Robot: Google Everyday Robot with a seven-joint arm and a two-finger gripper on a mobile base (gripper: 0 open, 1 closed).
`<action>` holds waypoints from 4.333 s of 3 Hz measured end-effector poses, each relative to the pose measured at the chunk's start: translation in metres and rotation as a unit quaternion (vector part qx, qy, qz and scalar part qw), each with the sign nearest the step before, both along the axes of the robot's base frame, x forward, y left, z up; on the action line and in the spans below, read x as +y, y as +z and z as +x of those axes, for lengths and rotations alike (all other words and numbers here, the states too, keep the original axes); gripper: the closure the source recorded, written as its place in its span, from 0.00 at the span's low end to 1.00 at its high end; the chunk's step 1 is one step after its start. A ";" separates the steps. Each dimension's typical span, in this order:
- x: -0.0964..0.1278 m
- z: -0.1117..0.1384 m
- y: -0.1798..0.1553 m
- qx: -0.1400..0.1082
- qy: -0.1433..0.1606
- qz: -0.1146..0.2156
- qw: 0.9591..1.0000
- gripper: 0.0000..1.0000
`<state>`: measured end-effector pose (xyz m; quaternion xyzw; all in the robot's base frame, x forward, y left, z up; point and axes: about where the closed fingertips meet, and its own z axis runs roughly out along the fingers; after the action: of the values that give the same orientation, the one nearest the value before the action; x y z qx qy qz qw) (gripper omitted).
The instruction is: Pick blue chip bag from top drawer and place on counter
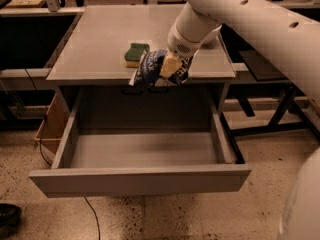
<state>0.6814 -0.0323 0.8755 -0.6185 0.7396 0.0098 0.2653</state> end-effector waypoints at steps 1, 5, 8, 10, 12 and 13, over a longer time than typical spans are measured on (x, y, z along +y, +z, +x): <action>-0.010 0.028 0.015 -0.016 -0.006 -0.001 1.000 1.00; -0.030 0.096 -0.005 -0.052 -0.022 0.079 0.995 0.82; -0.031 0.091 -0.009 -0.049 -0.005 0.088 0.995 0.12; -0.032 0.076 0.000 -0.043 0.013 0.094 0.994 0.00; -0.070 0.043 0.015 -0.035 0.010 0.100 0.994 0.00; -0.110 0.010 0.019 -0.030 -0.008 0.121 0.992 0.00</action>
Offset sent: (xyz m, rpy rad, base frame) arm 0.0835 -0.0346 0.0056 0.0823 -0.0746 -0.0499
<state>0.6910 -0.1423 0.8947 -0.5756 0.7298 0.0787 0.3604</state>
